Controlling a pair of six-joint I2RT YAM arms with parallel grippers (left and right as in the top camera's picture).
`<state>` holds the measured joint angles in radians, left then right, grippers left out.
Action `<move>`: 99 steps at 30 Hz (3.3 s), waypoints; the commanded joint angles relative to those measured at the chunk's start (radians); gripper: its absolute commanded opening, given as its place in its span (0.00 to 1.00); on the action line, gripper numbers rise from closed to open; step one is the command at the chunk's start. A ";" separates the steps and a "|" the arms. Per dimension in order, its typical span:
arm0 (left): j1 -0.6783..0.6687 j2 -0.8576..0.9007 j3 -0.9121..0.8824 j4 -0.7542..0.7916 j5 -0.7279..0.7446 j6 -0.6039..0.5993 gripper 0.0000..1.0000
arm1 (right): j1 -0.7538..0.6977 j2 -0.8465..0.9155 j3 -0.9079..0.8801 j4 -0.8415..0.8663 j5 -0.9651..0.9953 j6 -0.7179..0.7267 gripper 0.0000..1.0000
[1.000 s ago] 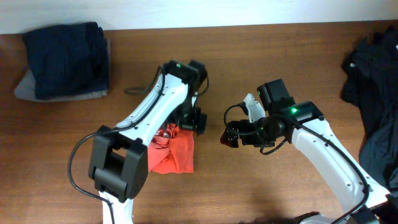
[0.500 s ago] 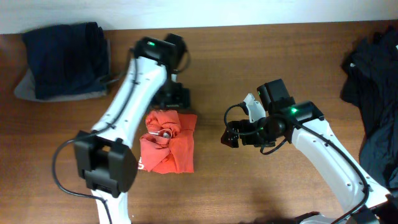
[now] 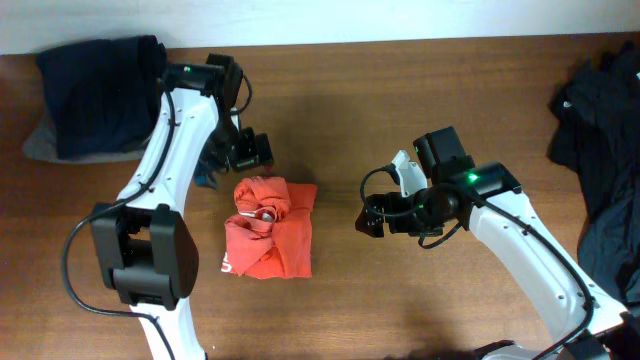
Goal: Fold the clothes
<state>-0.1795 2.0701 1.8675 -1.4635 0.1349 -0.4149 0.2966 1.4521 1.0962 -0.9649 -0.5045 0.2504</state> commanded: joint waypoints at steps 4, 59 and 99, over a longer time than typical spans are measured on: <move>0.031 -0.010 -0.121 0.068 0.071 0.032 0.99 | 0.006 -0.003 0.013 0.000 0.013 -0.011 0.99; -0.162 -0.107 -0.251 0.227 0.171 0.089 0.21 | 0.006 -0.003 0.013 0.029 0.012 -0.010 0.99; -0.071 -0.191 -0.100 -0.100 -0.084 0.231 0.92 | 0.006 -0.003 0.013 0.023 0.012 -0.007 0.99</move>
<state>-0.2886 1.8904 1.7618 -1.5433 0.1154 -0.2039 0.2966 1.4521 1.0962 -0.9421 -0.4976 0.2504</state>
